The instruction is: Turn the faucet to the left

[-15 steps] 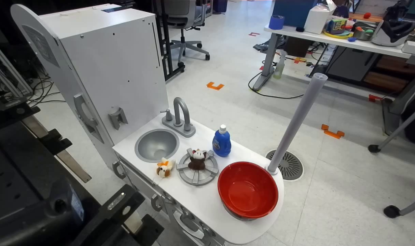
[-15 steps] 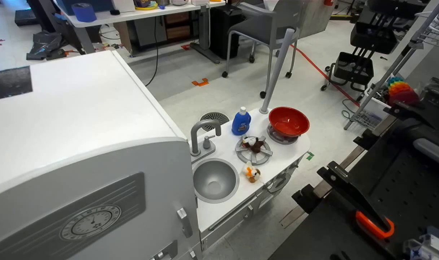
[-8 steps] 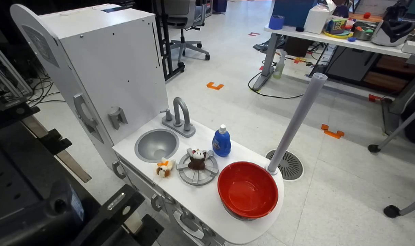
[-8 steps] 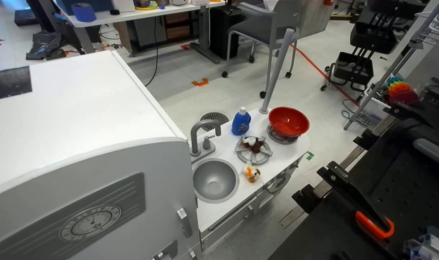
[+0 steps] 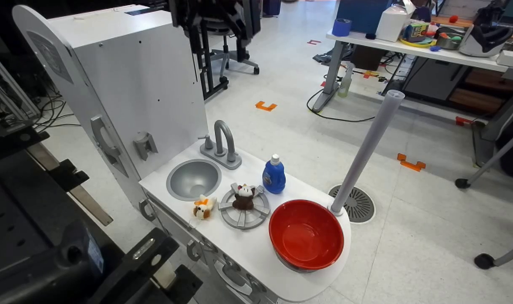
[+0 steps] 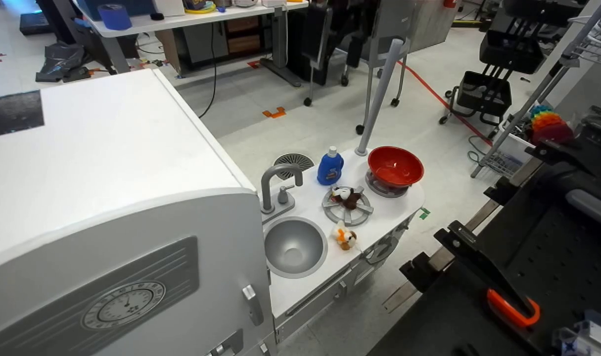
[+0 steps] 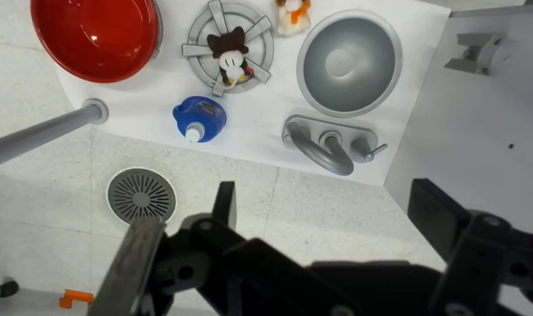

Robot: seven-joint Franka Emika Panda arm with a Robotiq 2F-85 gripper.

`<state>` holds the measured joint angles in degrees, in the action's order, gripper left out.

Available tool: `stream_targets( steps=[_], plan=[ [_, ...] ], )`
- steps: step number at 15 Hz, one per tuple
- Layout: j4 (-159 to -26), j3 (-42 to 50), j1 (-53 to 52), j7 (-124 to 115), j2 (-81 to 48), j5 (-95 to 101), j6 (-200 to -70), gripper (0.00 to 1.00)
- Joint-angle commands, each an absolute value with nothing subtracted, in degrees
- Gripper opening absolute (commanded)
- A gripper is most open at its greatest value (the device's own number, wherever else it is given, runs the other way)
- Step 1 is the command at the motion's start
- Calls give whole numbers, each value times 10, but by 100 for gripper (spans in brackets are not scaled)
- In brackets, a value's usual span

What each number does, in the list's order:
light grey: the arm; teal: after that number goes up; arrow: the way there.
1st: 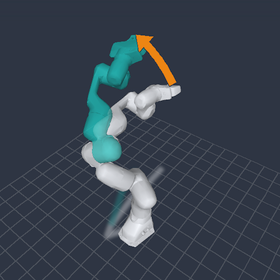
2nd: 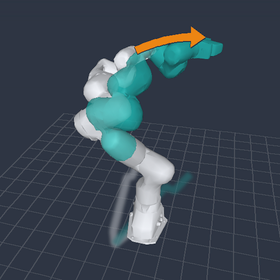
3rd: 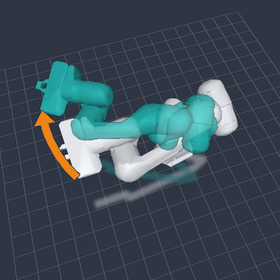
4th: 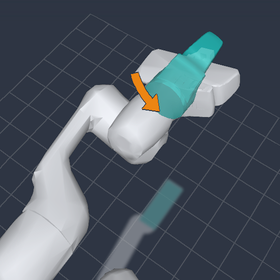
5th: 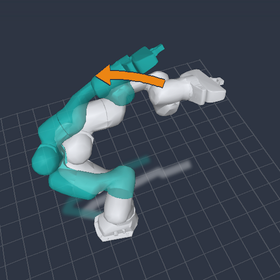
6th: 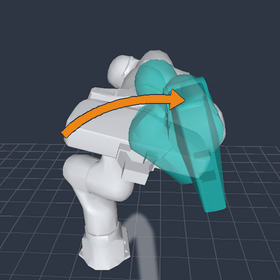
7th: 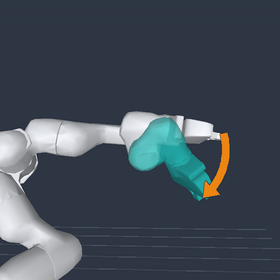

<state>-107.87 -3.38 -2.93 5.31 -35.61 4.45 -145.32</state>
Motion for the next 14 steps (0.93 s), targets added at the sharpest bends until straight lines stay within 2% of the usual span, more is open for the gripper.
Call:
stream_targets(
  steps=[1,6,14],
  plan=[
    [-938,-50,-6,95,-498,26,-1460,100],
    [-840,-47,0,157,-614,56,-1465,100],
    [-767,-56,2,287,-722,105,-1474,100]
  ],
)
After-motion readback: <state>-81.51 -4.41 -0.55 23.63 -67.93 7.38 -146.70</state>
